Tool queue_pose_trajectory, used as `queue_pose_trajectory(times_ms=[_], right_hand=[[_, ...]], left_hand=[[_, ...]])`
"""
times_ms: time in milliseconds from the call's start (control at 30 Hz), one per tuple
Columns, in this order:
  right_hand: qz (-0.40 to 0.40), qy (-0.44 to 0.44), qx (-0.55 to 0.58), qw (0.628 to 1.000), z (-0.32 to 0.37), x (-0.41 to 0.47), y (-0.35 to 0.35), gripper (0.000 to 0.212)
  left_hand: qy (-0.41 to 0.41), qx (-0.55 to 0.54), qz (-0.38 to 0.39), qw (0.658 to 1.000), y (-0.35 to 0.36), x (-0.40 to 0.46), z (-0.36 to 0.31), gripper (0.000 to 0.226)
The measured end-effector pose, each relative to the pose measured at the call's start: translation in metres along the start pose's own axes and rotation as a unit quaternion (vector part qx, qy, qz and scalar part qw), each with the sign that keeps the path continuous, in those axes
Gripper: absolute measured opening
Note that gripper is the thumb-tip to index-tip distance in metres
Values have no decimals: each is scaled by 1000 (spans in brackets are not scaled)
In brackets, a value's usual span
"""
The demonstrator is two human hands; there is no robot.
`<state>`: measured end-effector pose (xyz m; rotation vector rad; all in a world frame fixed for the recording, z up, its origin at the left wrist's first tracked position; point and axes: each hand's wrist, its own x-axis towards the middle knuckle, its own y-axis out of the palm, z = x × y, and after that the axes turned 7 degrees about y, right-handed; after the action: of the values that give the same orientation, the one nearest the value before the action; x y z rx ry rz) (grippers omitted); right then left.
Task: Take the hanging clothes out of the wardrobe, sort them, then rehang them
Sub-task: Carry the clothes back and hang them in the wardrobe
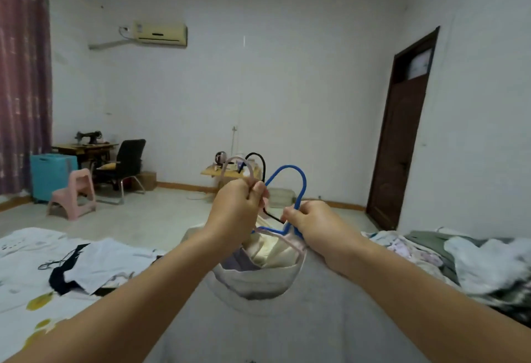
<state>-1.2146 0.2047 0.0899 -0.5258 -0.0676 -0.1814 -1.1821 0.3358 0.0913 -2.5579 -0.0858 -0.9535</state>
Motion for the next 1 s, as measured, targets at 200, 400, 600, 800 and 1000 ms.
queue_pose_trajectory(times_ms=[200, 400, 600, 800, 1000], right_hand=[[-85, 32, 40, 995, -12, 19, -9, 22], [-140, 108, 80, 981, -26, 32, -25, 26], [-266, 137, 96, 949, -47, 23, -43, 15], [-385, 171, 31, 907, -65, -32, -76, 21], [-452, 171, -36, 875, -66, -93, -77, 18]], left_hand=[[-27, -285, 171, 943, 66, 26, -20, 29], [22, -362, 193, 912, 100, 56, -13, 20], [68, -389, 222, 892, 135, 68, -8, 29], [42, -426, 253, 867, 171, 65, -25, 29], [15, -438, 296, 849, 196, 31, -78, 27]])
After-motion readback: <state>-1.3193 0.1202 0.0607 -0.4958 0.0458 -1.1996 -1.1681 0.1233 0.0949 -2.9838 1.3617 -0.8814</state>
